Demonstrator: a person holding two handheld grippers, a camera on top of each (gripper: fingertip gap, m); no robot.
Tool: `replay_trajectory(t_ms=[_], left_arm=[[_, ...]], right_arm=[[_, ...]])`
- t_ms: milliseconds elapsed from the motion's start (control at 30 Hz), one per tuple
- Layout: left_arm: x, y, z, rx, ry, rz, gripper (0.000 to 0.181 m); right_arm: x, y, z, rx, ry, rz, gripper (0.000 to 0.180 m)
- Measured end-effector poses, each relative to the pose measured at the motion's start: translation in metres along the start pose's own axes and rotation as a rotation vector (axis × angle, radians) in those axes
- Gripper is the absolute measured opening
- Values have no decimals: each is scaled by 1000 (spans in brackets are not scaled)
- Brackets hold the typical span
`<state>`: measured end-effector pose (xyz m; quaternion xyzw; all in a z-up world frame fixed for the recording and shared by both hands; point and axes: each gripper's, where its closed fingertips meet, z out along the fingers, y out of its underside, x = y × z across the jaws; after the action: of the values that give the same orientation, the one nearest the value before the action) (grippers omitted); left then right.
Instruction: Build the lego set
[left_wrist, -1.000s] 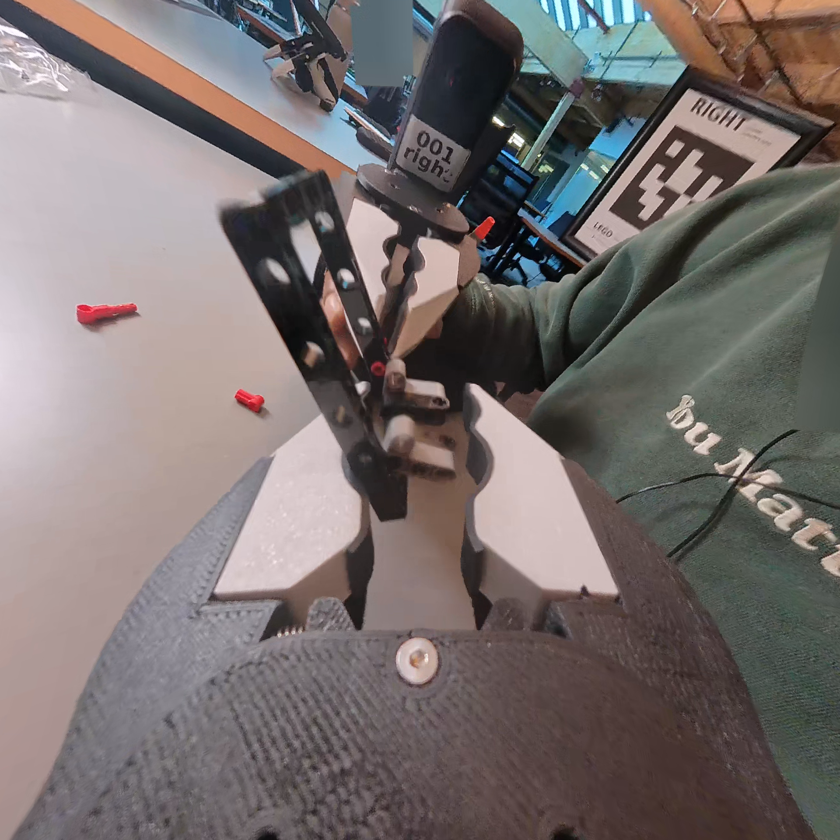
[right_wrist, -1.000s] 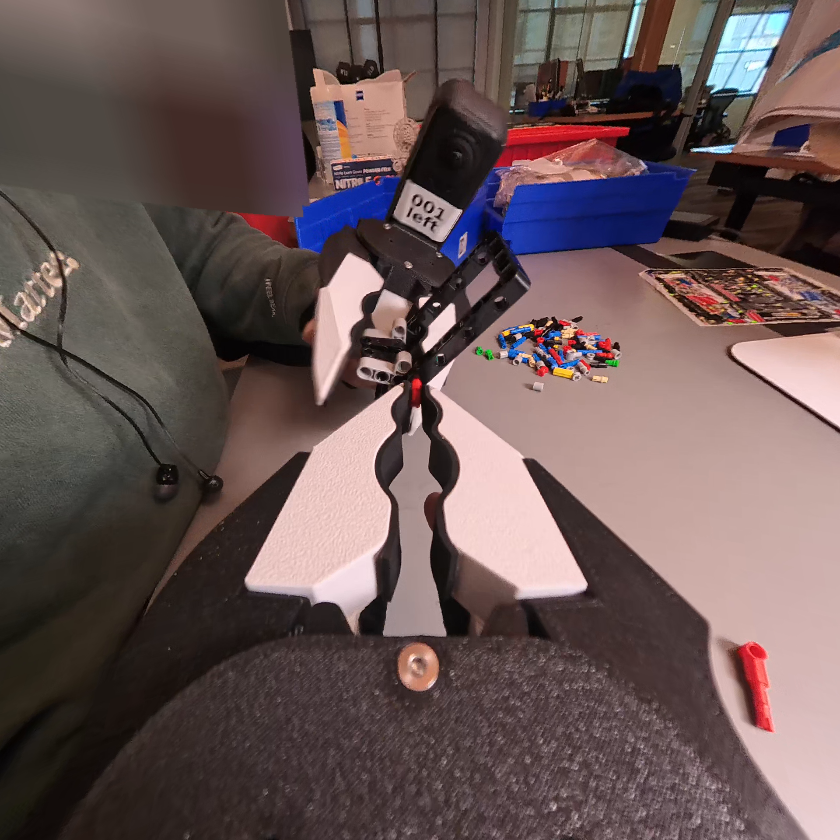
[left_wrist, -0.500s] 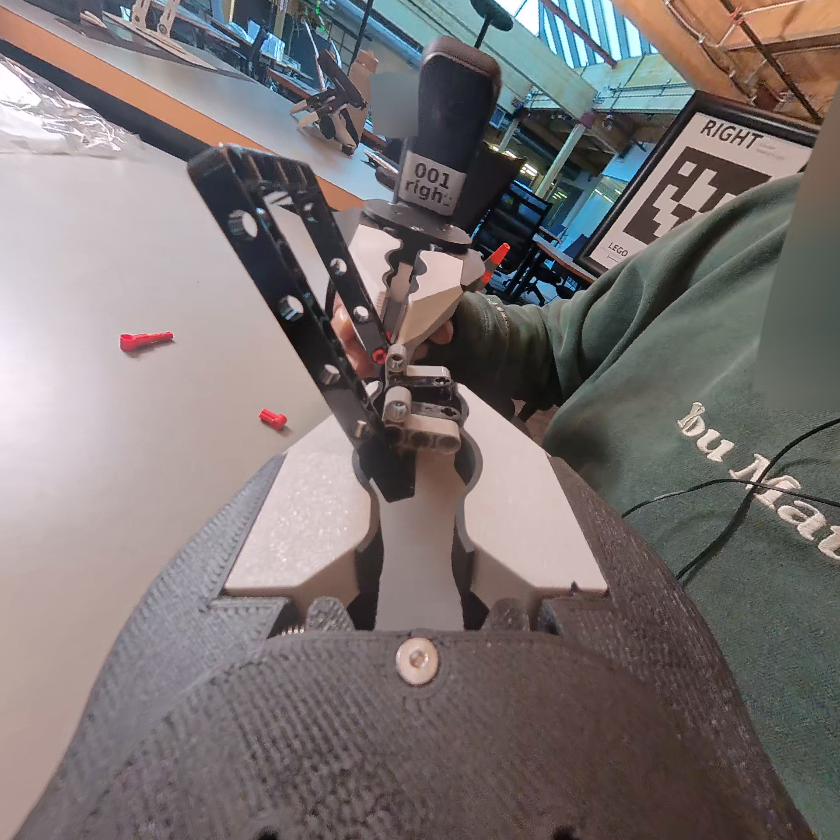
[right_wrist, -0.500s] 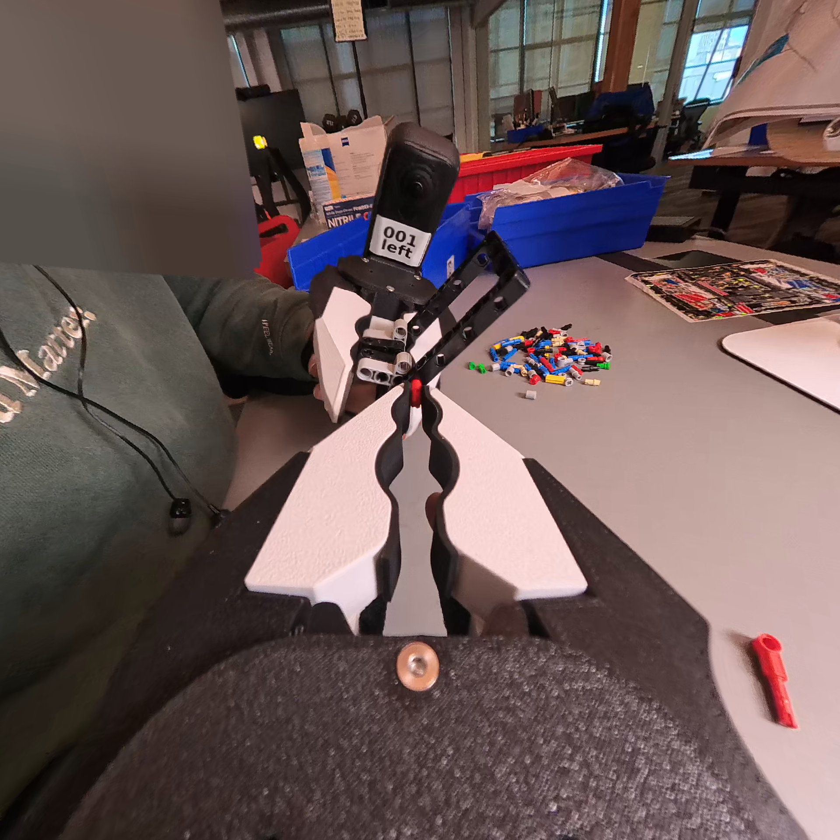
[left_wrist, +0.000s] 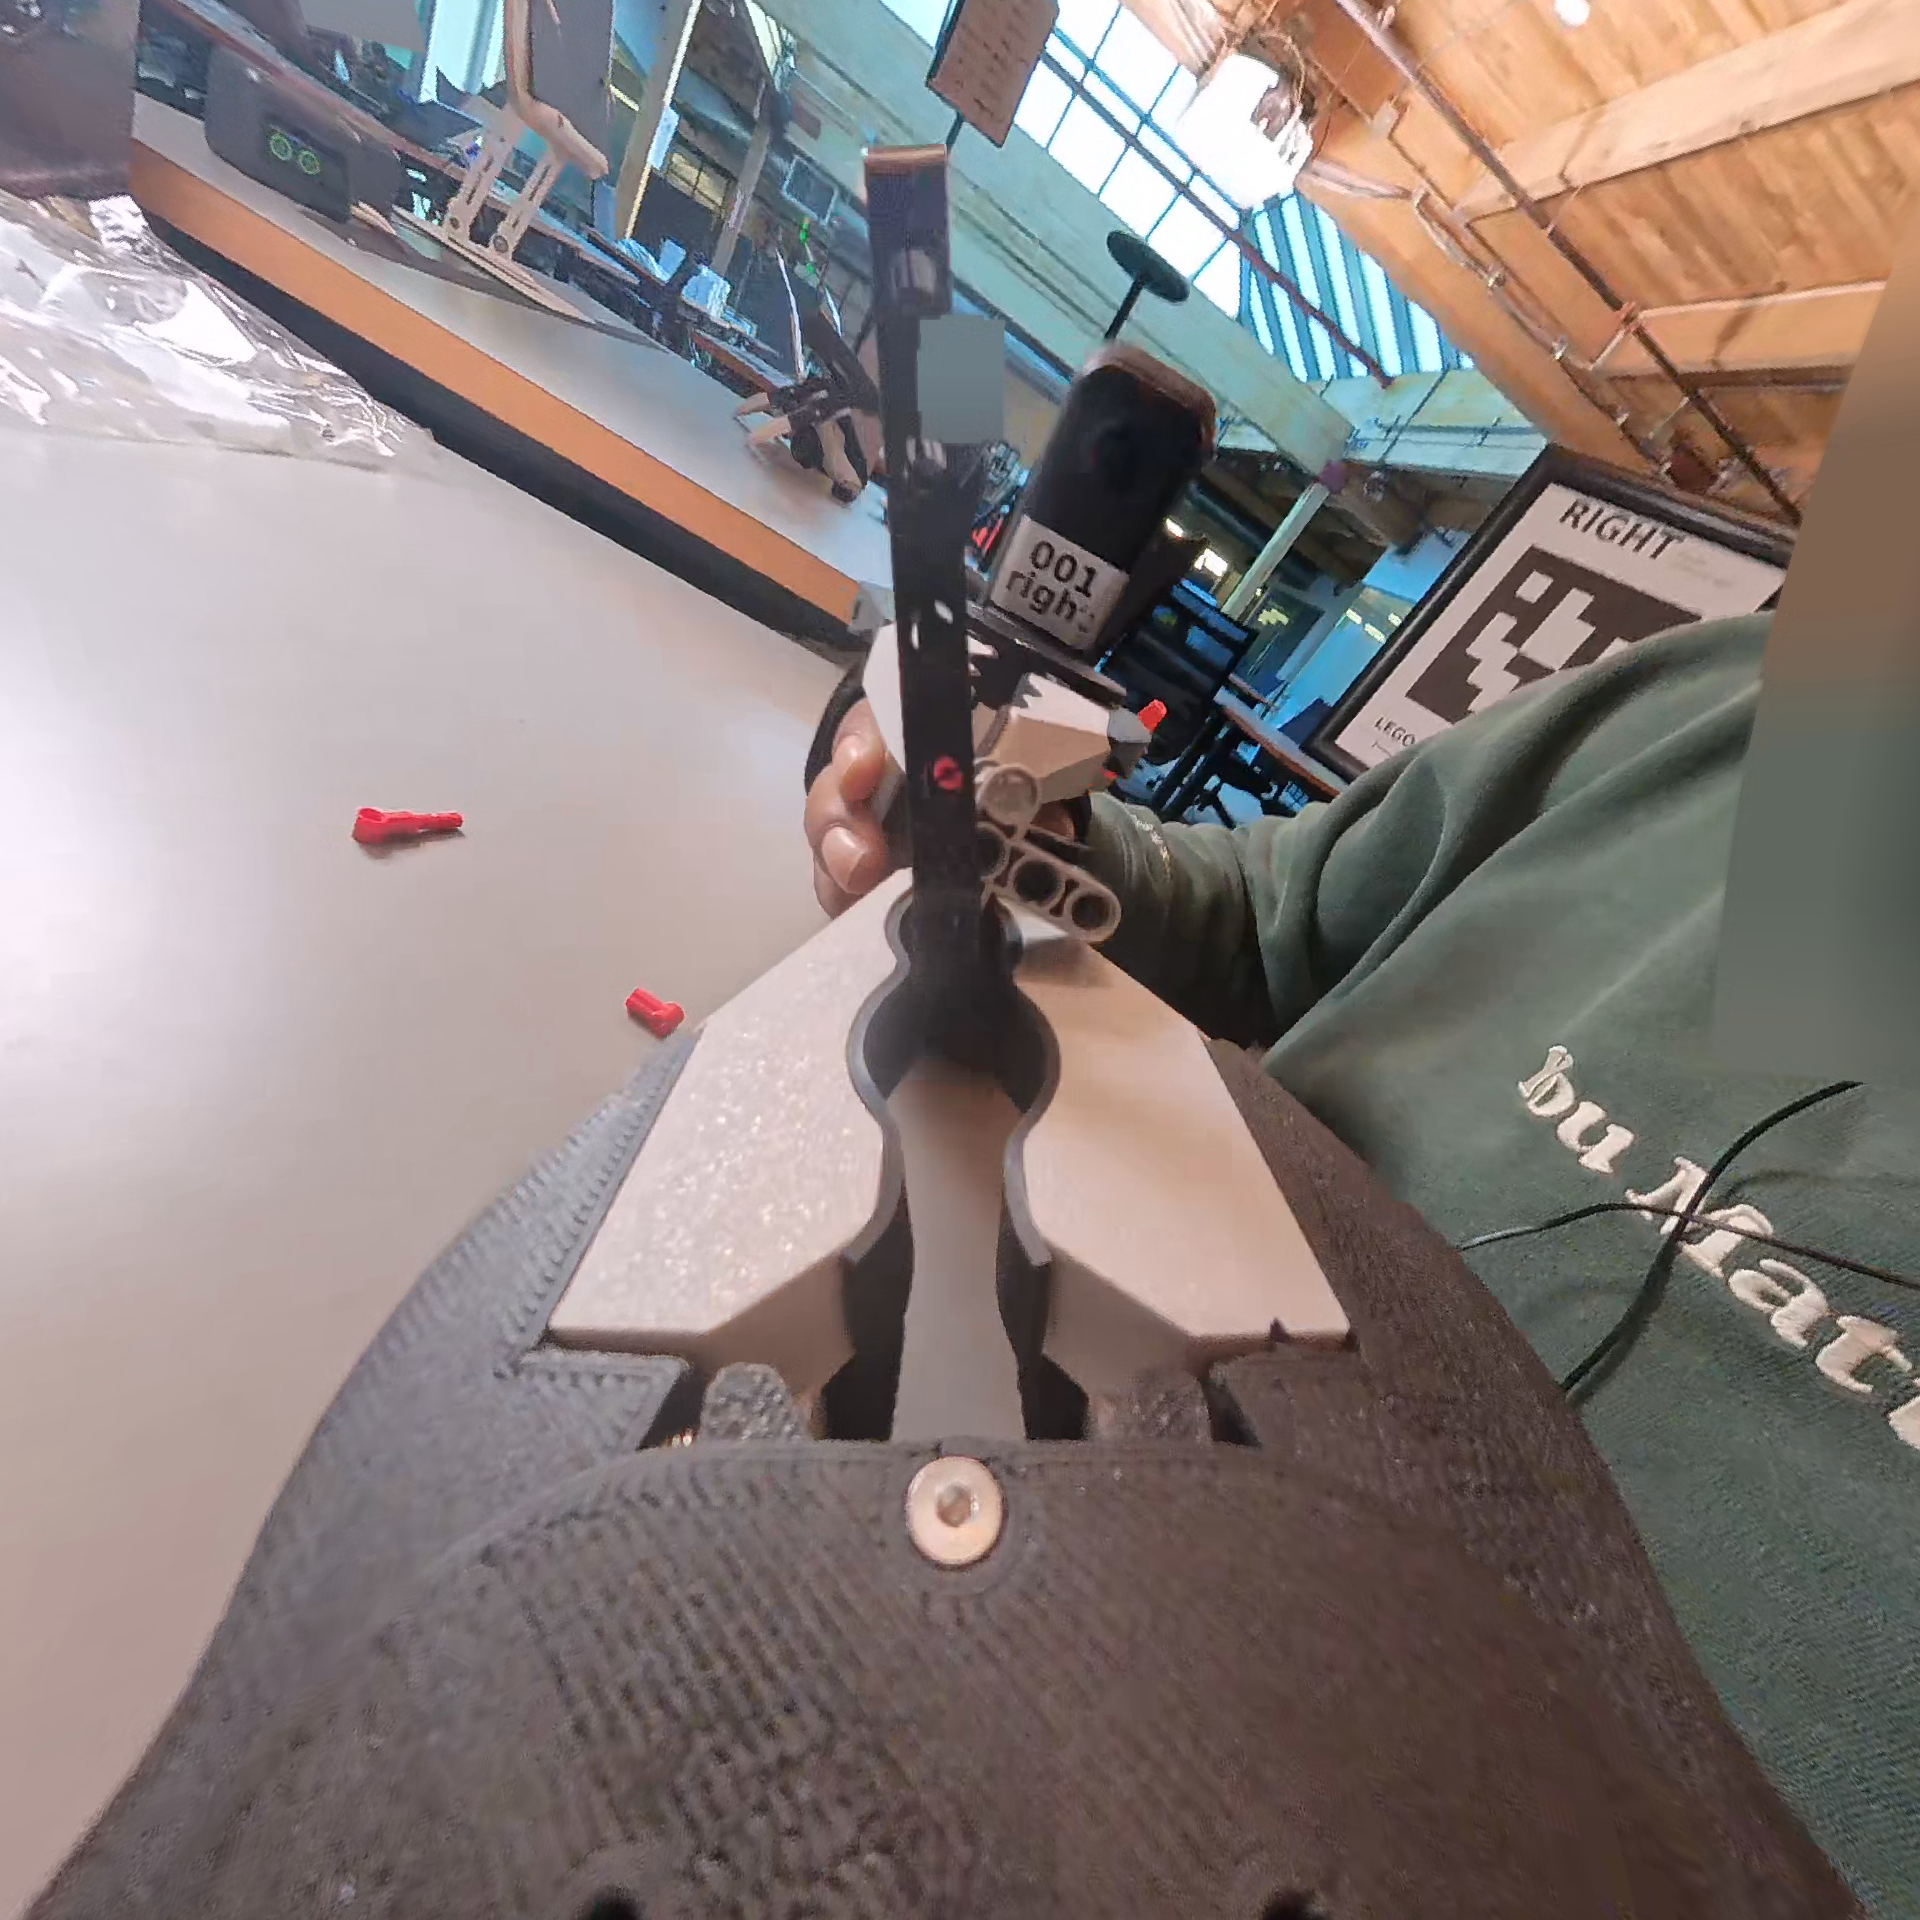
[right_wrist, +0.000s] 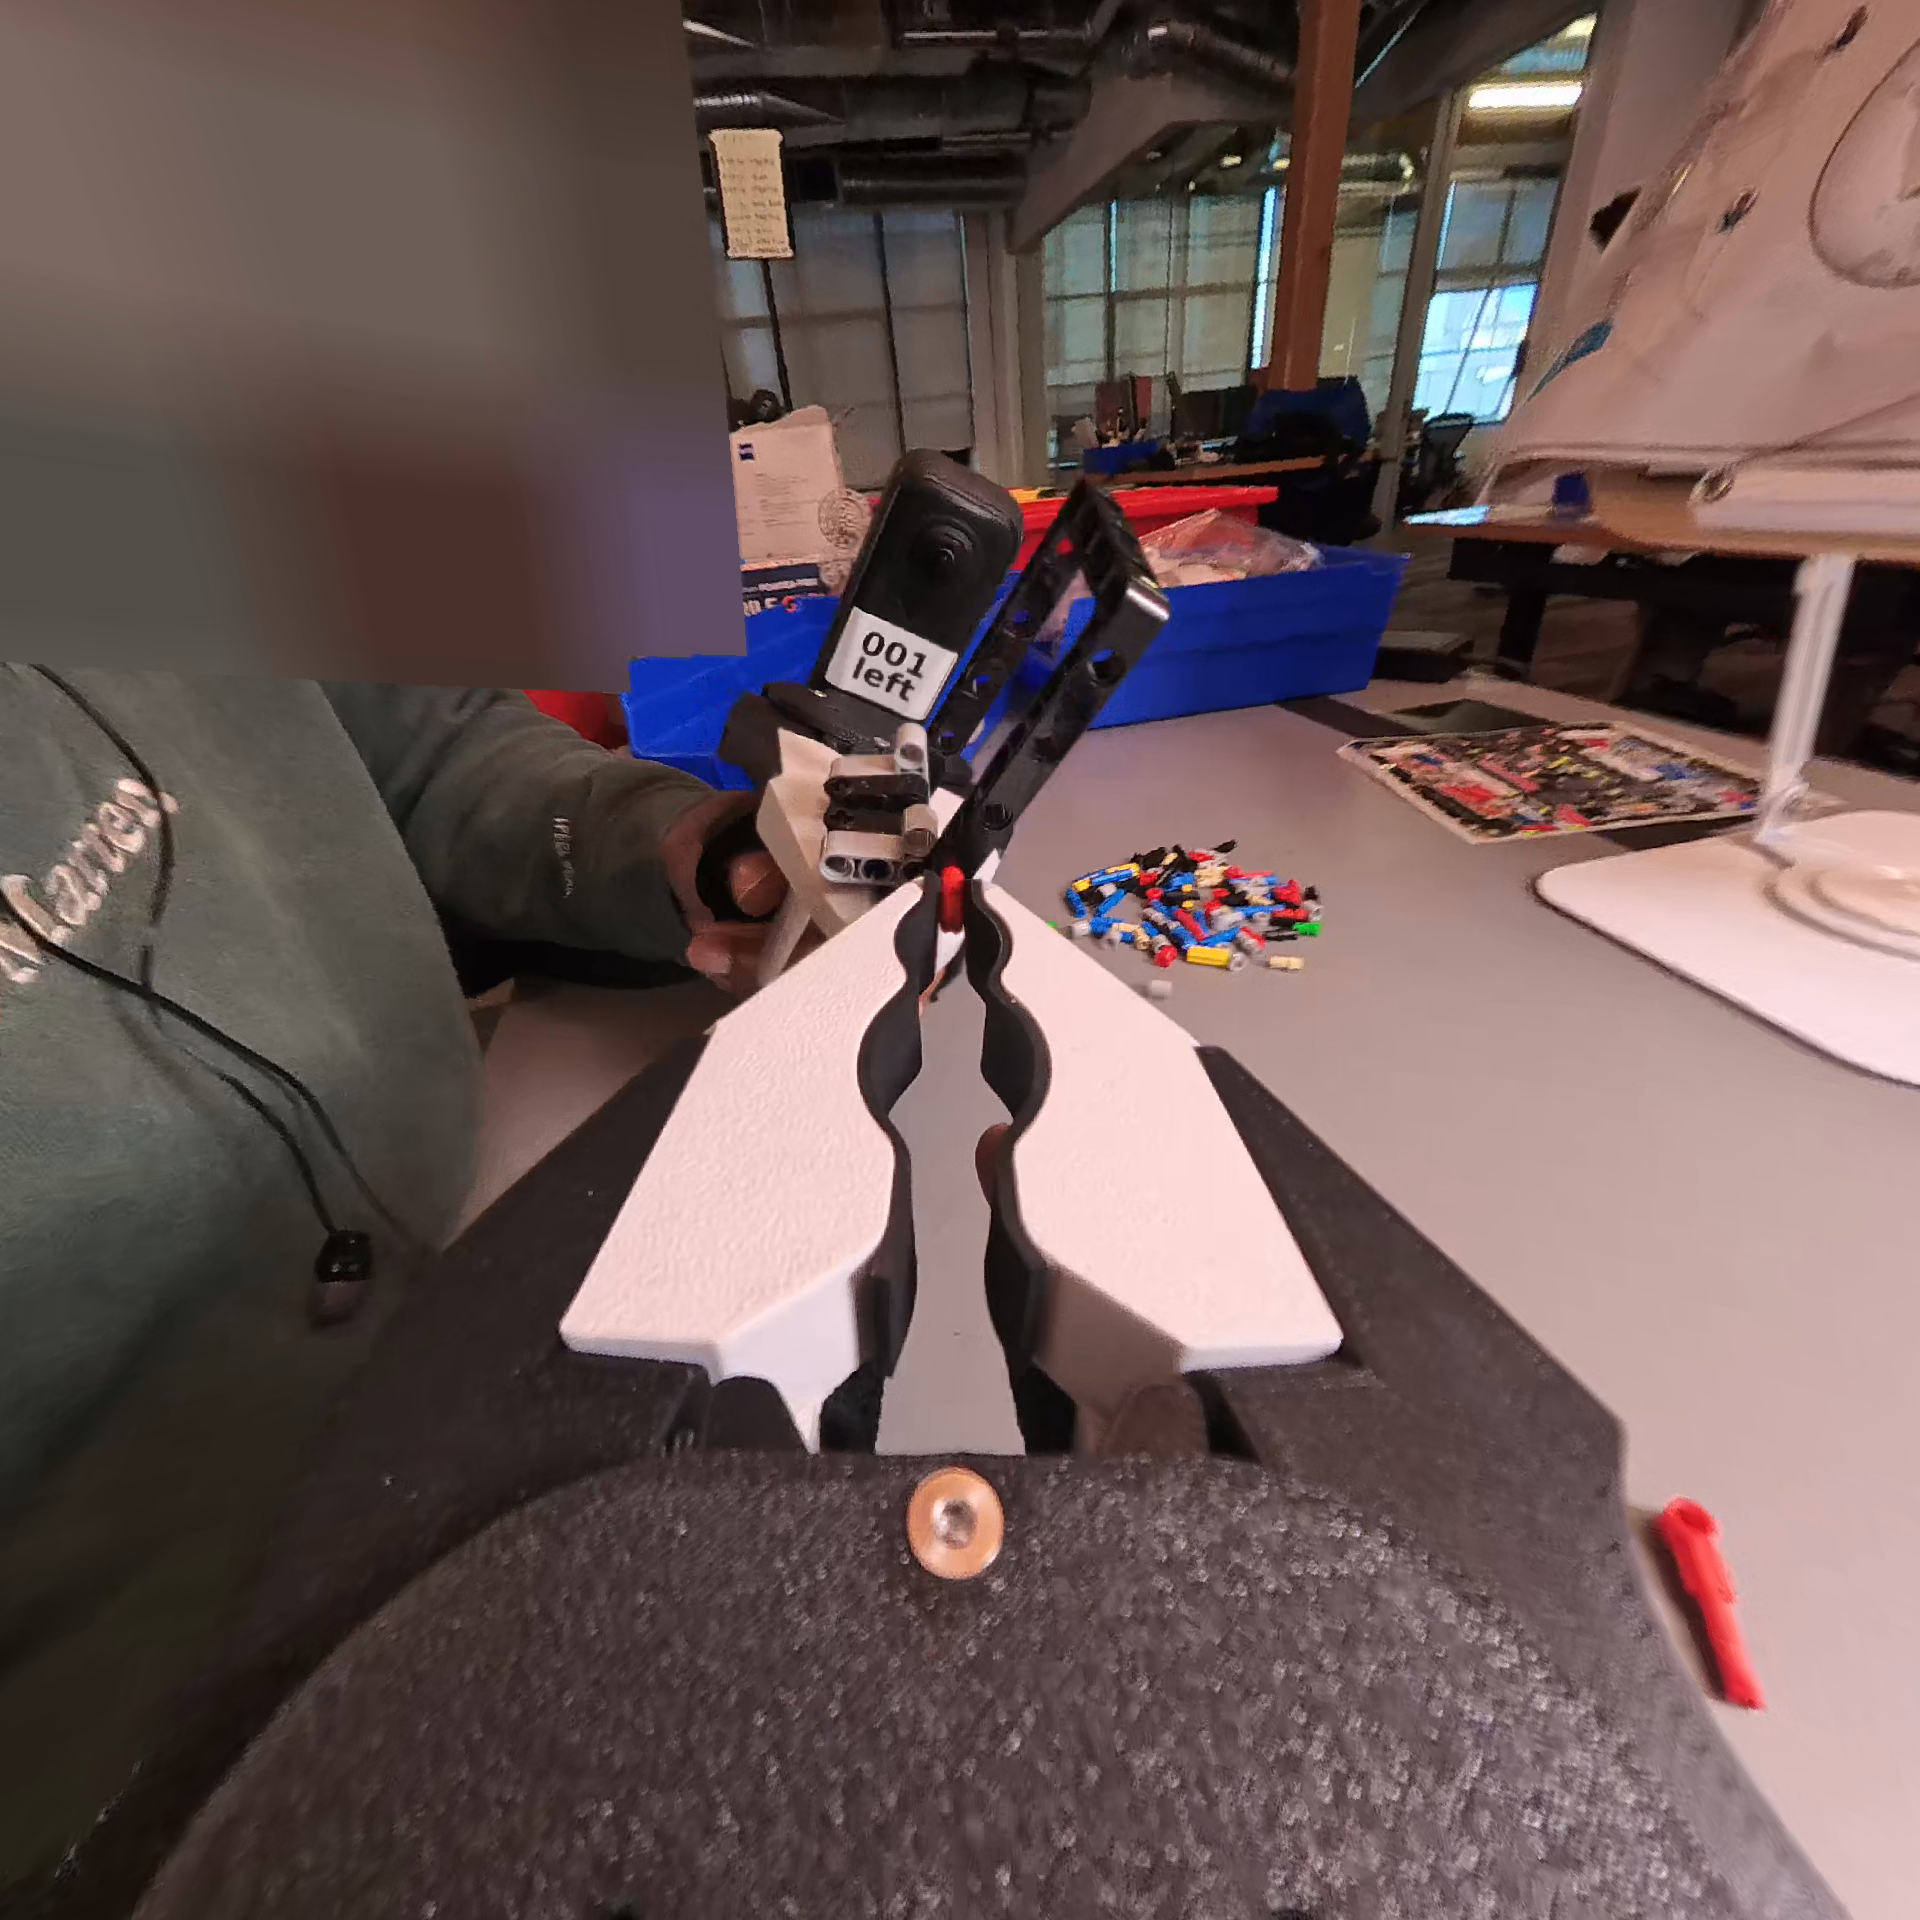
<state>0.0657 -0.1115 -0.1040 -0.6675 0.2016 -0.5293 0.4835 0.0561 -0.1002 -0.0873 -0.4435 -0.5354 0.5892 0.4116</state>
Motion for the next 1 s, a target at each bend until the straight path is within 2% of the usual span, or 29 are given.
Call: replay_trajectory(t_ms=[133,300,367,433,600,633,667,833,900,1000], left_arm=[[0,-5,-3,40,-4,-11,7],[-2,-17,-5,94,-29,21,6],[-5,-19,-7,109,-37,11,6],[-8,-20,-9,122,-35,-14,6],[-10,-24,-10,159,-13,-66,5],[-9,-25,-10,171,-2,-75,5],[-8,-27,-10,181,3,-77,5],[-10,-38,-13,241,6,-95,5],[-12,-39,-15,249,1,-95,5],[-11,-38,-16,241,9,-88,6]], right_arm=[[0,-2,0,-4,48,-67,2],[5,-8,0,100,-41,286,2],[8,-5,1,109,-49,335,2],[10,-3,3,76,5,216,2],[13,-4,3,-4,209,-243,2],[13,-6,3,8,214,-238,2],[13,-8,2,35,189,-154,2],[16,-11,6,222,-77,610,2],[16,-9,8,218,-98,640,2],[15,-9,8,136,-23,405,2]])
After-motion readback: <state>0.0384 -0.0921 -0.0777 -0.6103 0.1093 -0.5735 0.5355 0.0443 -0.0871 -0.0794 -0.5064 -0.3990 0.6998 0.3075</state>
